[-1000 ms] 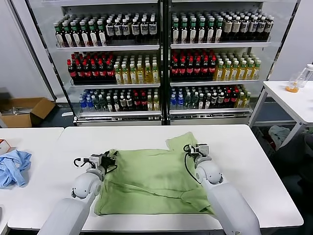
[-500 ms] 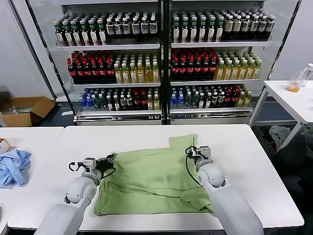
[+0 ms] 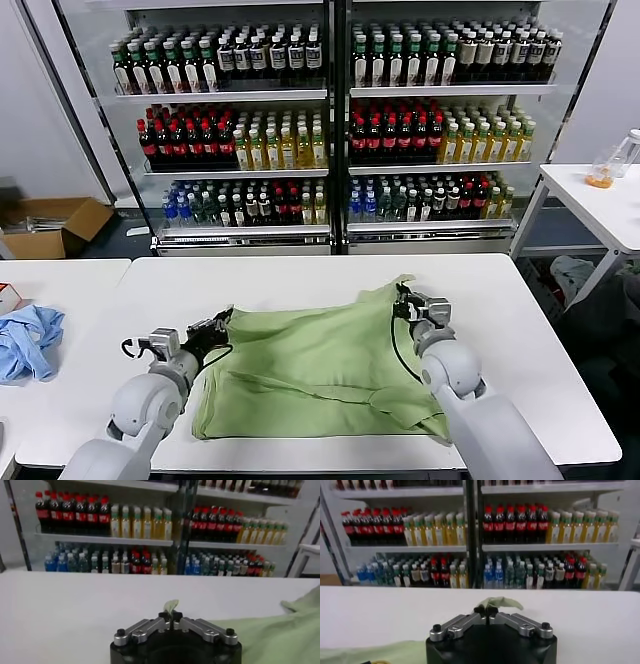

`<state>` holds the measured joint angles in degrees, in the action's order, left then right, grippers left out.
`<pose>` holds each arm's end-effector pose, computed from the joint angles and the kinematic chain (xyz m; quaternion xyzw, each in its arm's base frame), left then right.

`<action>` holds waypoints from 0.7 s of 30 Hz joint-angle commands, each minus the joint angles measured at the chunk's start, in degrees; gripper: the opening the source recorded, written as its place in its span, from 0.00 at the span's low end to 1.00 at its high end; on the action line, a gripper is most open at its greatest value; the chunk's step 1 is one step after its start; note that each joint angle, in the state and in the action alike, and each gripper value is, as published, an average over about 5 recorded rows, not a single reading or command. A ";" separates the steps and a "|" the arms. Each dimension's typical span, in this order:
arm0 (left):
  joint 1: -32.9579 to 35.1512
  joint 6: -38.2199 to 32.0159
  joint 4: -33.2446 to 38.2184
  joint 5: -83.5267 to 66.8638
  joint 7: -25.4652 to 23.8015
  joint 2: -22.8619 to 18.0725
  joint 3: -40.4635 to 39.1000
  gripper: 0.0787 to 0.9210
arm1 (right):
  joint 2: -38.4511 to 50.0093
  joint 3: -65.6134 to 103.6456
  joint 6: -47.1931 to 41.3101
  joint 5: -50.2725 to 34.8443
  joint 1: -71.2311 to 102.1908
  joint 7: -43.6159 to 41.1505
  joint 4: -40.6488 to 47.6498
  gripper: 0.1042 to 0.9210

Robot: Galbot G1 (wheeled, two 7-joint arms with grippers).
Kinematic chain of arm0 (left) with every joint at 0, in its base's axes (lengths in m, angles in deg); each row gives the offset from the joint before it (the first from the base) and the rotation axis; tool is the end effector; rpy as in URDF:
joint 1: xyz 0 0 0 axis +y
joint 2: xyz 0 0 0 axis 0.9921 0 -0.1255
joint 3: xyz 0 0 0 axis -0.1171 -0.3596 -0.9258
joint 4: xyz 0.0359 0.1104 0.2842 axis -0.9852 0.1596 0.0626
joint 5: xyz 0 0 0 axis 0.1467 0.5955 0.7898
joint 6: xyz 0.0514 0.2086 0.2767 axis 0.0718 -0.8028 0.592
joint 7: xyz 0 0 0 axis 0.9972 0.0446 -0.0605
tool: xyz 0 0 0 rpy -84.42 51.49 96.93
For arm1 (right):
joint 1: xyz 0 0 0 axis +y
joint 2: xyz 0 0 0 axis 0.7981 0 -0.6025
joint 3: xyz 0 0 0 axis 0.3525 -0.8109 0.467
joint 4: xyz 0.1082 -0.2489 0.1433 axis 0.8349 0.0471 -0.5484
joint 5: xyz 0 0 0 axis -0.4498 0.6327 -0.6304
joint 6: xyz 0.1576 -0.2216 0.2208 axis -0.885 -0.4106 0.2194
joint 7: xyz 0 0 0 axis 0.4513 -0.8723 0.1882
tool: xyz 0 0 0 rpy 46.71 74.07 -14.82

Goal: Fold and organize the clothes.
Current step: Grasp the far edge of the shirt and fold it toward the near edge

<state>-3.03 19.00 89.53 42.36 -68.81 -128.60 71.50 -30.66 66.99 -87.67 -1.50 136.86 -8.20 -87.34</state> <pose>0.3178 0.0645 -0.2348 -0.0986 -0.9749 0.0414 0.1955 0.3500 0.0064 -0.2201 0.0620 -0.9861 0.0060 0.1541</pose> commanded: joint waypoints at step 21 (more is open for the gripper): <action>19.95 1.76 11.39 7.47 -1.00 0.84 6.19 0.01 | 2.38 15.12 2.29 4.67 35.81 -1.90 -21.75 0.01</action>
<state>10.86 20.64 99.44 44.44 -69.78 -127.51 76.94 -28.01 78.27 -85.92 0.98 161.58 -9.96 -105.28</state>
